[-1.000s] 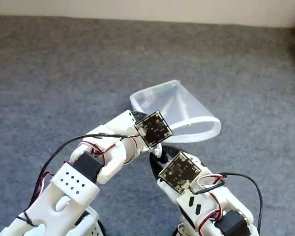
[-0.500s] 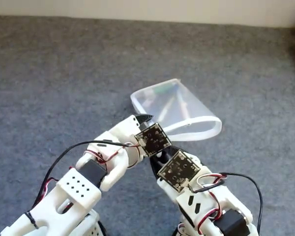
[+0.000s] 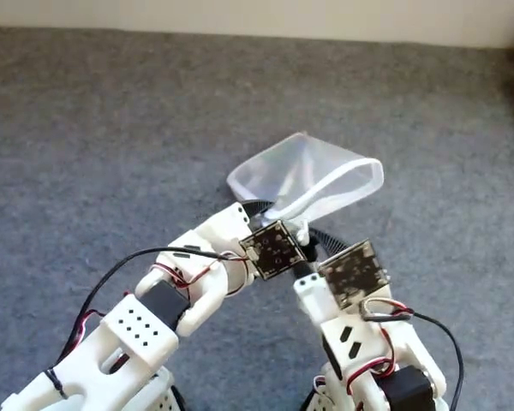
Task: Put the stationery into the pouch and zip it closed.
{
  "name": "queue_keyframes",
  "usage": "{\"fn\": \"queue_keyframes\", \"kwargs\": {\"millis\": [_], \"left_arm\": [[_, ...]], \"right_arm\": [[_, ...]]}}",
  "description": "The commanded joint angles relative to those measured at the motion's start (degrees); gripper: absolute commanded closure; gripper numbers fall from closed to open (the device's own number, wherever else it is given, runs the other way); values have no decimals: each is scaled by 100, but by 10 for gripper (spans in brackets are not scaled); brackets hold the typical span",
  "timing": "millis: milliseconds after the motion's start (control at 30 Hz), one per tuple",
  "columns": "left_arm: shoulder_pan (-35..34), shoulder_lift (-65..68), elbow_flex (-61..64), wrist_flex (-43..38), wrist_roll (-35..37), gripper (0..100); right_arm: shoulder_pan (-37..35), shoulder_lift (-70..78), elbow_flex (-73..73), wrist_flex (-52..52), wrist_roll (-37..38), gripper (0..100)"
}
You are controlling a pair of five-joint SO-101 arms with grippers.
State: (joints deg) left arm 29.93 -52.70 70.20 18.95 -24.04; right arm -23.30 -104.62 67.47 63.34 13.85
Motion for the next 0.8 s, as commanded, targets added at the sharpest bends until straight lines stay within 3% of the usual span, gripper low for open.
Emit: {"fn": "queue_keyframes", "kwargs": {"millis": [0, 400, 767], "left_arm": [[31, -127, -66, -123, 88, 994], [13, -127, -224, 448, 88, 995], [4, -127, -224, 466, 88, 995]], "right_arm": [[365, -66, -347, -374, -299, 994], [1385, -48, -277, -963, -738, 994], [2440, -48, 646, -2422, -738, 994]]}}
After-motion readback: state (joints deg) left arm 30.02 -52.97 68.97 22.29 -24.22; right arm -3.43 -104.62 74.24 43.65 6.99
